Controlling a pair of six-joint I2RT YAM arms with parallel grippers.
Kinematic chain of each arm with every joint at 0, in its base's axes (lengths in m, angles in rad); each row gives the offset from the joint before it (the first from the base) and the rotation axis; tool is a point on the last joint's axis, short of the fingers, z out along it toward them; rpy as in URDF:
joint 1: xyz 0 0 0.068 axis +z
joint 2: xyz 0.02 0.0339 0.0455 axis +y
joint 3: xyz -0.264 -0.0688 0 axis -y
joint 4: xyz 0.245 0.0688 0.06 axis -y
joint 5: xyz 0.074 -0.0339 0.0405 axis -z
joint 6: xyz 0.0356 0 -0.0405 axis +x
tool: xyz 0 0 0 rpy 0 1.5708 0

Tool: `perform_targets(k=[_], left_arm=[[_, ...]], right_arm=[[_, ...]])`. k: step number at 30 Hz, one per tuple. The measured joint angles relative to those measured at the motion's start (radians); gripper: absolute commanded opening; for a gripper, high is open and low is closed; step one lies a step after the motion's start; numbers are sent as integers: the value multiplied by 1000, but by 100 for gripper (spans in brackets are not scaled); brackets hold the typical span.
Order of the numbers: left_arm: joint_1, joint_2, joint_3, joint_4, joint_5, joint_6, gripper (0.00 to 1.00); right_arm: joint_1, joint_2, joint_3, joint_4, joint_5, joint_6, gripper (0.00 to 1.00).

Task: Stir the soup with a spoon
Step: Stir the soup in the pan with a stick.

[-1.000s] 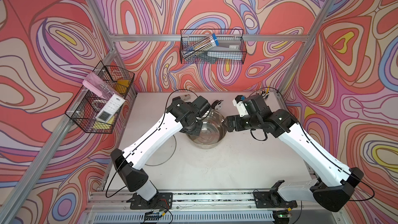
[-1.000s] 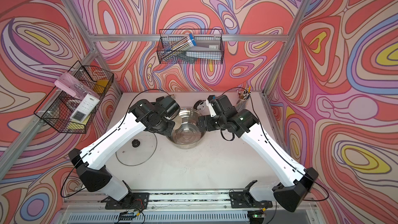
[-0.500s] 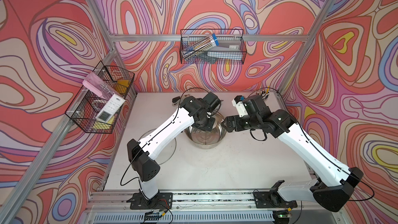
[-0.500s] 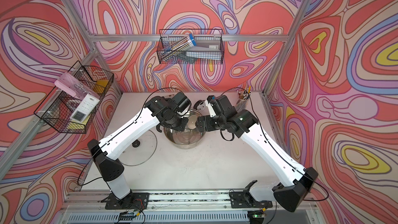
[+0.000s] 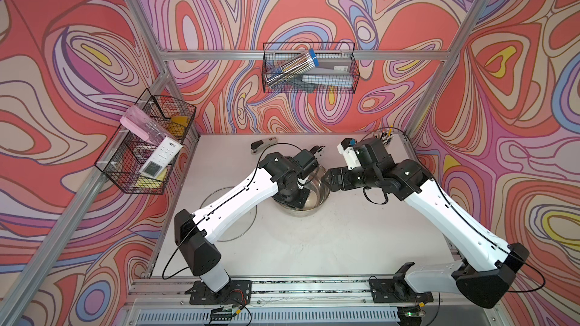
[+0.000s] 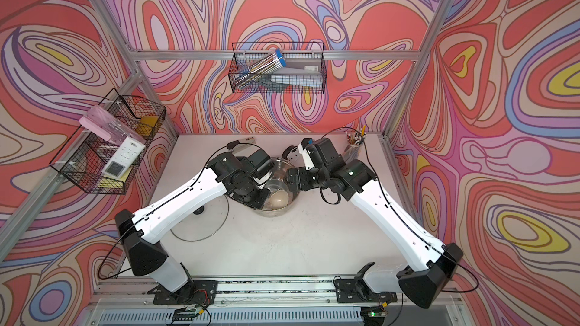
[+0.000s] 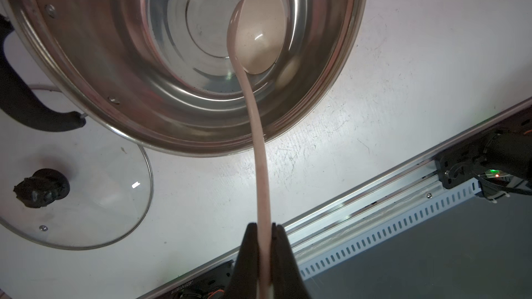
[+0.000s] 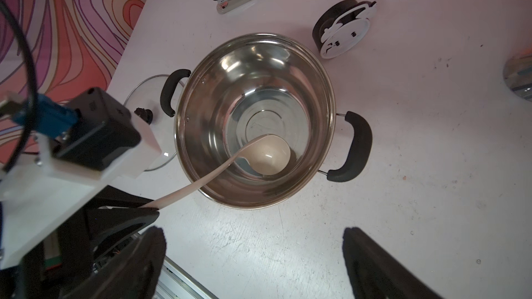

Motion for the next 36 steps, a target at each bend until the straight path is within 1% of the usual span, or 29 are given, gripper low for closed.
perform_targets(k=[7,15,19,23,30,36], left_arm=[[13,-65,-33,-63,-67,-24,0],[113,-71,-34,-95,-144,-33,0],[119,-59,4,-93,-166,-19,0],[119,-12,72,-82,-180,-7,0],[119,124,203,-18,-166,11,0],[115,168,228,45,-79,23,0]], right_arm=[[0,9,-1,13,-18,9,98],[0,16,-1,15,-42,13,98],[0,19,-1,16,-54,12,98],[0,19,-1,16,-63,11,98],[0,19,-1,16,-66,11,98],[0,18,-1,14,-51,11,98]])
